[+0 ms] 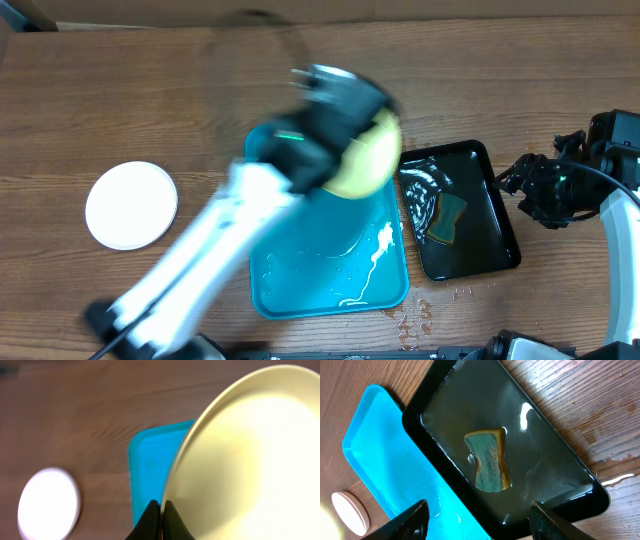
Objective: Clean dirty plates on tray and stack at the side
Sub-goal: 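Carry the yellow plate left and stack it on the pink plate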
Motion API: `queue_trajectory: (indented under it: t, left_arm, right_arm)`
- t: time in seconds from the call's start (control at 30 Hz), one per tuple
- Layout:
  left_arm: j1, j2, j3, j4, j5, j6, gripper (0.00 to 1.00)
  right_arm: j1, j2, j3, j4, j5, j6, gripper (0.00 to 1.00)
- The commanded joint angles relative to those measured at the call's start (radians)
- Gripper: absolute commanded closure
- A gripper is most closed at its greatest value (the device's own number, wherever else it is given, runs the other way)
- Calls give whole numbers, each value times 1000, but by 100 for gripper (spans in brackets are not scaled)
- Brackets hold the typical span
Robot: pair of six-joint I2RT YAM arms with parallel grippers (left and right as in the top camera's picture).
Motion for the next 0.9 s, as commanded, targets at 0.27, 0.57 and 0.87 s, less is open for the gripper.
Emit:
queue_trajectory:
  t: [0.27, 0.57, 0.87]
  left_arm:
    - [716, -130, -27, -291, 198, -63, 95]
    - [1180, -129, -325, -58, 322, -37, 96]
    - [1395, -121, -651, 309, 435, -36, 91]
  right_arm:
    - [-3, -6, 13, 4, -5, -9, 34]
    - [-3, -6, 13, 5, -5, -11, 34]
    - [-3, -6, 13, 5, -5, -11, 34]
